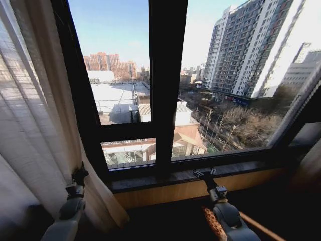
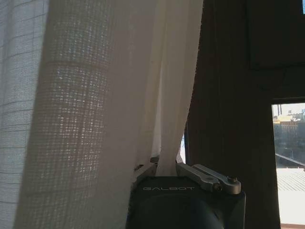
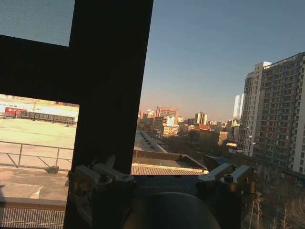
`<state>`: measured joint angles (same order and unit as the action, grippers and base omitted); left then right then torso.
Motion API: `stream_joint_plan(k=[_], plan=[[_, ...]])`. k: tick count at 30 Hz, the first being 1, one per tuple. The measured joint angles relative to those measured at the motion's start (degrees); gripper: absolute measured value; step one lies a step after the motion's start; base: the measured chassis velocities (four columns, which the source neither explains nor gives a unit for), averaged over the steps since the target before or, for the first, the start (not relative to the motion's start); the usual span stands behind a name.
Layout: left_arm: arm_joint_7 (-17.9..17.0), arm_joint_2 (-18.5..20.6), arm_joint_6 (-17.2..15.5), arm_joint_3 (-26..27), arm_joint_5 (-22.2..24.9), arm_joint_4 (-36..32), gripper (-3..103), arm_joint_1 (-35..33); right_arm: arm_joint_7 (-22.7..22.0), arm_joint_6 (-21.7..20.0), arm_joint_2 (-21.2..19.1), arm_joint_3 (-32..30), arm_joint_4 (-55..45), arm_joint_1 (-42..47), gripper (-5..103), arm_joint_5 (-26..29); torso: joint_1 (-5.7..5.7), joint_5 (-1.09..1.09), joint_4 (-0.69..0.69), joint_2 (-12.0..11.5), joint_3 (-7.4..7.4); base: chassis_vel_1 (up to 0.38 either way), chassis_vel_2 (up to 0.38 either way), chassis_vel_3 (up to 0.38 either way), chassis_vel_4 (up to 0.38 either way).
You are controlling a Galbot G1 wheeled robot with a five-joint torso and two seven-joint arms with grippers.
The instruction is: Open the curtains by pulling them apart, changing their state from closed to fully open.
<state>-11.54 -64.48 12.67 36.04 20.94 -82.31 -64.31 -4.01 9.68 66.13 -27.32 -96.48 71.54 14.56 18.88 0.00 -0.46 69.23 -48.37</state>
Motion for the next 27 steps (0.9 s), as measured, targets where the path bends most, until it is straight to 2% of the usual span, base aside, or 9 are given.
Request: stream_joint_plan(k=[27], plan=[[-0.31, -0.6, 0.8, 1.38, -0.81, -1.15, 0, -2.33, 0.0, 0.0, 0.0, 0.0, 0.0, 0.0, 100, 0.0, 0.0, 0.0, 0.0, 0.0, 0.0, 0.418, 0.289, -0.417, -0.288]])
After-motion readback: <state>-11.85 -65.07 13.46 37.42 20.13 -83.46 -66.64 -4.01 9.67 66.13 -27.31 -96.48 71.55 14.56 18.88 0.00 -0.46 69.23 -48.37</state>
